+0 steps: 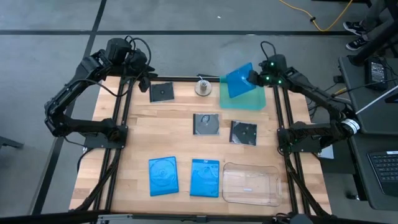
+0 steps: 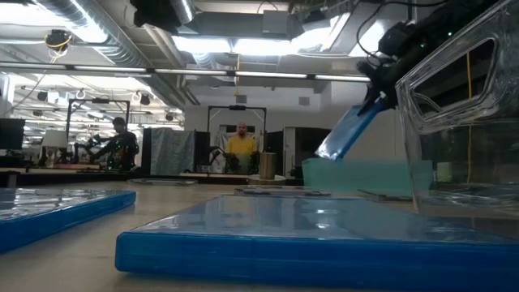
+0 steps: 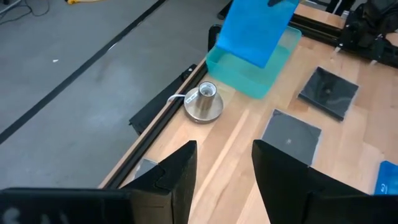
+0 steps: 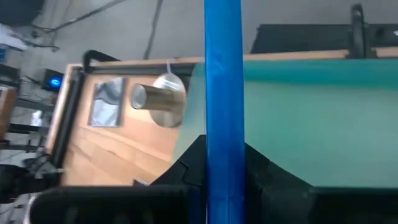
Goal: Pick & place jewel cases by type
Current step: Put the top blue CD case into the blue bin
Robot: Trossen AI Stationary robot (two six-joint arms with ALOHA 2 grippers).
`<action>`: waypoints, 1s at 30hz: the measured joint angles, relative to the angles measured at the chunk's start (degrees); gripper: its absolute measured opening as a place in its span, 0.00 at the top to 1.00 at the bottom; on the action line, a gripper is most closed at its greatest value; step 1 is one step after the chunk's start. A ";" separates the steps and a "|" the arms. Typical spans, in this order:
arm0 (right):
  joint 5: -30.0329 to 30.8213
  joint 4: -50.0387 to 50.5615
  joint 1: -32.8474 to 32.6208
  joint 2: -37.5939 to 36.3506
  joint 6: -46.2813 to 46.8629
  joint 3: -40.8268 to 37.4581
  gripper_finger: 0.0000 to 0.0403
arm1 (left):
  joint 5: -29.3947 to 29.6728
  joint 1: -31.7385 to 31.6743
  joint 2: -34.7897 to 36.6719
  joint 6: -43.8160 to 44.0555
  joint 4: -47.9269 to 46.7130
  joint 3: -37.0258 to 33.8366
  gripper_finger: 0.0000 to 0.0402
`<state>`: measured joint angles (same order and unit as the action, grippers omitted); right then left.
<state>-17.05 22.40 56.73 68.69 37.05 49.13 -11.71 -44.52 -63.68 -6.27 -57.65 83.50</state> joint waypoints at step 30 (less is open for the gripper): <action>-3.53 -5.15 -3.48 10.29 0.63 -2.19 0.80 | 0.14 0.01 -4.76 -1.56 0.90 0.00 0.64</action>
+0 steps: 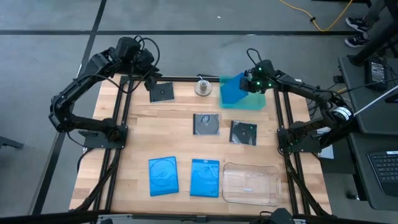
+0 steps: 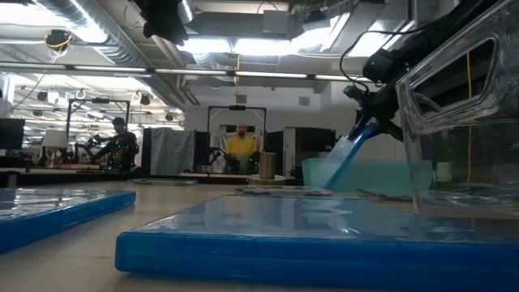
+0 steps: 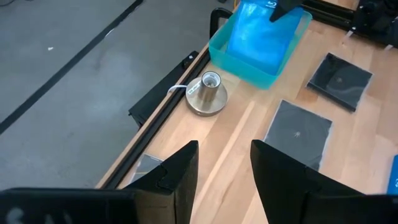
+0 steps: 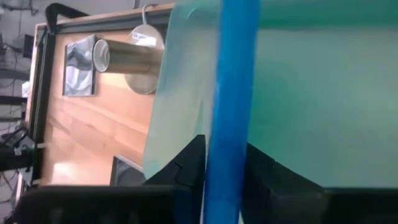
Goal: Pick & place jewel cases by type
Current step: Put the top blue CD case into the blue bin, then put the left blue CD case into the blue bin
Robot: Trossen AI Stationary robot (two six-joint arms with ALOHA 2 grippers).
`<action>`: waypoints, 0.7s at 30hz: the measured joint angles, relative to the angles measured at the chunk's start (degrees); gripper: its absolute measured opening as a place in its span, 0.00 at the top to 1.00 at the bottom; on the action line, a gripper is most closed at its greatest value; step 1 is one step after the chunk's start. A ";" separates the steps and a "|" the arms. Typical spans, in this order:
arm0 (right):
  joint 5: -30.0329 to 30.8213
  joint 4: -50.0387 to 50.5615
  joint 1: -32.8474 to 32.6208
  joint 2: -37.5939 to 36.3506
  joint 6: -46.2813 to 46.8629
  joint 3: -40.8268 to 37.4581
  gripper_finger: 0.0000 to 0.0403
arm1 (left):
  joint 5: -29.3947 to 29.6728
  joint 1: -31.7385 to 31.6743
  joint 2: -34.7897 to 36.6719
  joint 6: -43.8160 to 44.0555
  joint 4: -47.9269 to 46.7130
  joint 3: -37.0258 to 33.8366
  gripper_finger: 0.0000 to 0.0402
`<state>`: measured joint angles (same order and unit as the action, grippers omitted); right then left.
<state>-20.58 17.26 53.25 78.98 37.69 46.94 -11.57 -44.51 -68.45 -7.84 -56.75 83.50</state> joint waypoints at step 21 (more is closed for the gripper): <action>25.54 45.21 -8.22 -0.28 -25.18 38.23 0.58 | -6.49 1.33 0.24 -5.44 -8.81 -1.78 0.65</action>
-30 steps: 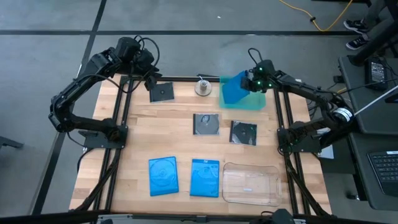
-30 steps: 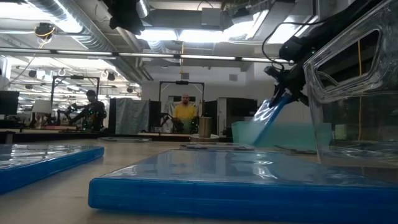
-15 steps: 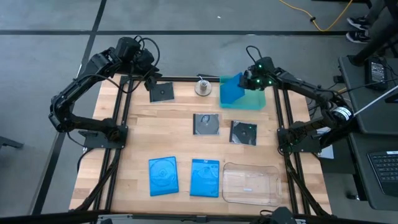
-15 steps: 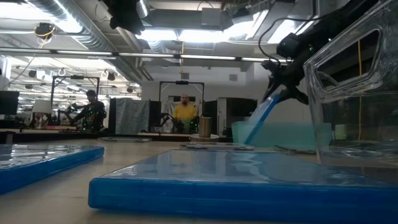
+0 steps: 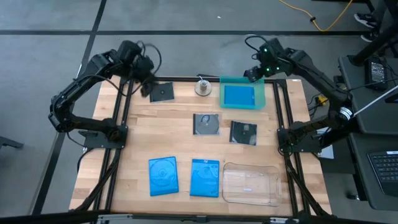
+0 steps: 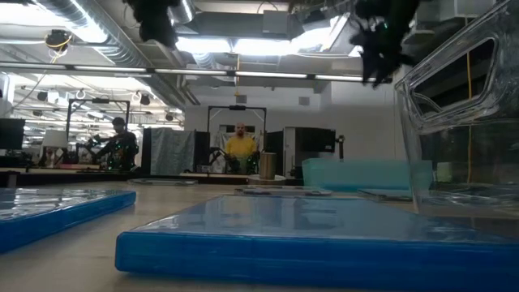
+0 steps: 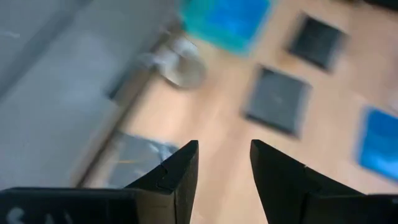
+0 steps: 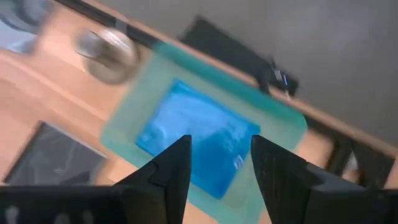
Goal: Pick & place jewel cases by type
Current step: Put the left blue CD case into the blue bin
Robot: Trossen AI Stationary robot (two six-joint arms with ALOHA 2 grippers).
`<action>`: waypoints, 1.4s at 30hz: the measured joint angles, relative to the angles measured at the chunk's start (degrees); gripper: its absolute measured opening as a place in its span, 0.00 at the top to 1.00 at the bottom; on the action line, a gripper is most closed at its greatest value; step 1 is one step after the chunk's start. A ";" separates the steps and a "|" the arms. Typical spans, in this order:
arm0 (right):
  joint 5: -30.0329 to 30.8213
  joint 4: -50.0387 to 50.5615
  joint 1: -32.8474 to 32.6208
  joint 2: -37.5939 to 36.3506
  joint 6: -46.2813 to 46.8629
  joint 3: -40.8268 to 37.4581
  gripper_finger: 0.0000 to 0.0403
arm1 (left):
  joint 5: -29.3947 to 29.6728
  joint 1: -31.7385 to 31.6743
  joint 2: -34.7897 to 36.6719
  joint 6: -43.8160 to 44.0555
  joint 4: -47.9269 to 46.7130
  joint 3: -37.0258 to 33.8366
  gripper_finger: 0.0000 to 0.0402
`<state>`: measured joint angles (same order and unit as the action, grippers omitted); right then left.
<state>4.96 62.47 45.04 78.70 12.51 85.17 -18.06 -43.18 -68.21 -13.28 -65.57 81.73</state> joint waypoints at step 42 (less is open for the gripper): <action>-0.17 -49.40 -24.18 0.17 -18.79 -24.58 0.97 | -6.53 57.04 -15.40 36.37 54.76 -51.94 0.99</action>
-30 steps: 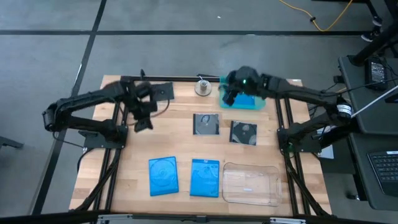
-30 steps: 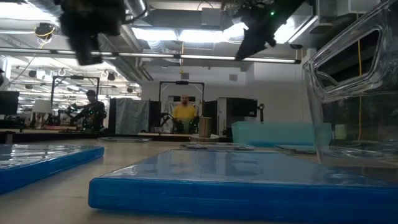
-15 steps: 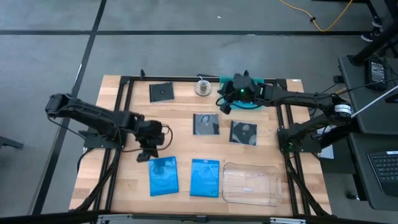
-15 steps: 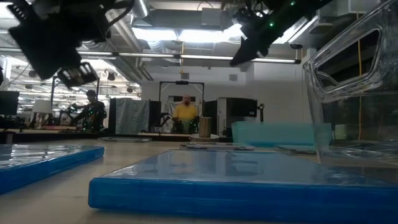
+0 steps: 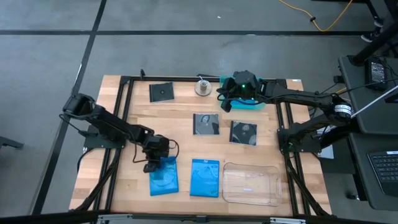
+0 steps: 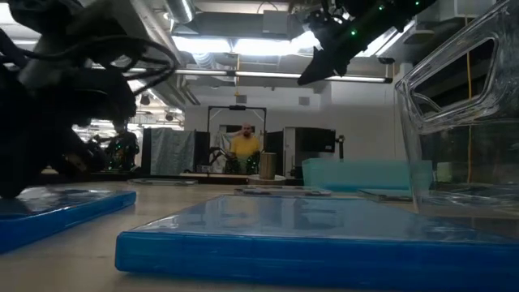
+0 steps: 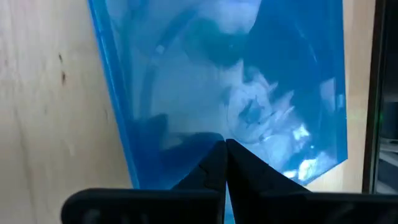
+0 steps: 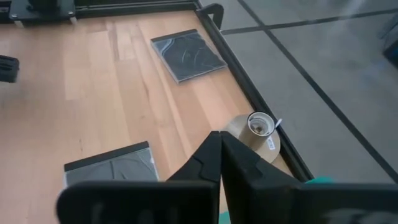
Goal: Pick & place jewel cases by type
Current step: Put the left blue CD case into the blue bin
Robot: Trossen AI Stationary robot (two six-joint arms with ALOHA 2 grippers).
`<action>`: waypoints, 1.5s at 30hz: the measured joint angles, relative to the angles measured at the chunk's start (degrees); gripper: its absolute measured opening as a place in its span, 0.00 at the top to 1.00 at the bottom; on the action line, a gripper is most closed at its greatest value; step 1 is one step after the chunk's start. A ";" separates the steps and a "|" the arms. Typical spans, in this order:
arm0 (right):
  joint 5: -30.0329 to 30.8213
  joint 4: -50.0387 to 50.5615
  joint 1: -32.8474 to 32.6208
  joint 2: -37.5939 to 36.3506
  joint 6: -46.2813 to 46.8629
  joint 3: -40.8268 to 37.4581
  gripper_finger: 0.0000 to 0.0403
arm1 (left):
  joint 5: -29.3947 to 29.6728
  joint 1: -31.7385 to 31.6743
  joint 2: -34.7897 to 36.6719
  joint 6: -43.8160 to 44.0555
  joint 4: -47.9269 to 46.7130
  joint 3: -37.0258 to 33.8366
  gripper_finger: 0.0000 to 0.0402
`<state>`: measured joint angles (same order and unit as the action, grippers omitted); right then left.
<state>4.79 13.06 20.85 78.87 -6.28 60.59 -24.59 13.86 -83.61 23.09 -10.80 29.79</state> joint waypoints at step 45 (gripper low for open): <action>-21.66 -1.88 -4.25 29.35 -1.73 18.94 0.97 | 14.35 -38.49 1.79 -56.64 -44.81 24.53 0.98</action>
<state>-16.87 11.18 16.60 108.22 -8.01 79.53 -10.24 -24.62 -81.82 -33.56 -55.61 54.31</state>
